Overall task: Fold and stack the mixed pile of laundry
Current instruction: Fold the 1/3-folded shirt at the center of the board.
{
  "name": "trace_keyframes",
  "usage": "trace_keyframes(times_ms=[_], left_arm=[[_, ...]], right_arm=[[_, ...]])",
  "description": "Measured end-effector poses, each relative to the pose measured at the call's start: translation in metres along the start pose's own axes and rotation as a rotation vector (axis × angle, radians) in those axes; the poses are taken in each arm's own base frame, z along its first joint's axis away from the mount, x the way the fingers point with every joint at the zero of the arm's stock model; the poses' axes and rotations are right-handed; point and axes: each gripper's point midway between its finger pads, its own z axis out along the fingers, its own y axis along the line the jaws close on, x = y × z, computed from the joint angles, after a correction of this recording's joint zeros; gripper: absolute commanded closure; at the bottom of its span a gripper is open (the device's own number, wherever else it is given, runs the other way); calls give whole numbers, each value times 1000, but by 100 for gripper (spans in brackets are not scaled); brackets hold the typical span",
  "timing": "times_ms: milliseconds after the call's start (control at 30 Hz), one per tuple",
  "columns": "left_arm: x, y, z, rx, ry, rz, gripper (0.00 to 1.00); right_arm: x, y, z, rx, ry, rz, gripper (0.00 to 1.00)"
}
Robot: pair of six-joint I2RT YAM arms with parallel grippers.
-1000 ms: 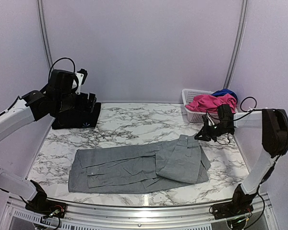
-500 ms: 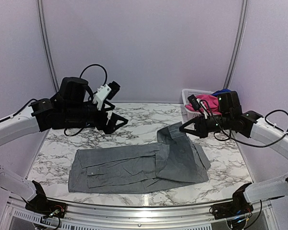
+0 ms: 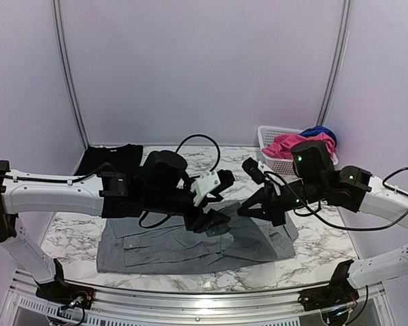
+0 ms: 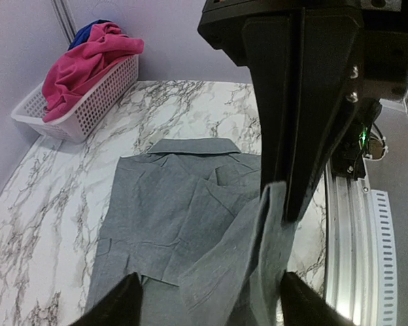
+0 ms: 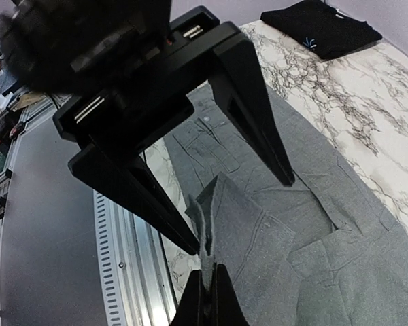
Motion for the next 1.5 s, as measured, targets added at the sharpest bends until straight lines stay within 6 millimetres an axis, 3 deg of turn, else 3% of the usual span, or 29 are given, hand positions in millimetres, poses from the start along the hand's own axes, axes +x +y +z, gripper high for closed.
trace_keyframes(times_ms=[33, 133, 333, 433, 533, 633, 700, 833, 933, 1033, 1167, 1267, 1400, 1500], left_arm=[[-1, -2, 4, 5, -2, -5, 56], [-5, -10, 11, 30, -12, 10, 100], [-15, -28, 9, 77, -18, 38, 100], [-20, -53, 0, 110, 4, 82, 100], [-30, -81, -13, 155, 15, 133, 100], [-45, -114, -26, 209, 19, 187, 100], [-56, -134, -33, 249, 22, 217, 100], [-76, -171, -29, 315, 35, 254, 100], [-82, -193, -2, 346, 88, 250, 100], [-75, -204, 22, 350, 142, 238, 100], [-45, -199, 50, 307, 251, 178, 100], [-24, -179, 57, 268, 321, 91, 100], [12, -120, 56, 154, 382, -98, 100], [48, -53, 37, 12, 393, -301, 100]], right_arm=[[0, 1, 0, 1, 0, -5, 100], [-2, 0, -2, 18, -7, -18, 98], [-8, 1, -14, 57, -52, -13, 35], [-20, -2, -32, 121, -126, 6, 16], [-41, -10, -61, 197, -246, 31, 13], [-57, -35, -94, 315, -360, 89, 11], [-59, -50, -104, 370, -390, 126, 11], [-50, -81, -98, 433, -355, 213, 13], [-37, -102, -82, 446, -295, 269, 15], [-27, -112, -69, 433, -244, 304, 16], [-24, -112, -65, 420, -231, 312, 15], [-23, -112, -66, 419, -231, 314, 15], [-21, -114, -67, 422, -226, 321, 15], [-19, -116, -64, 421, -214, 325, 15]])
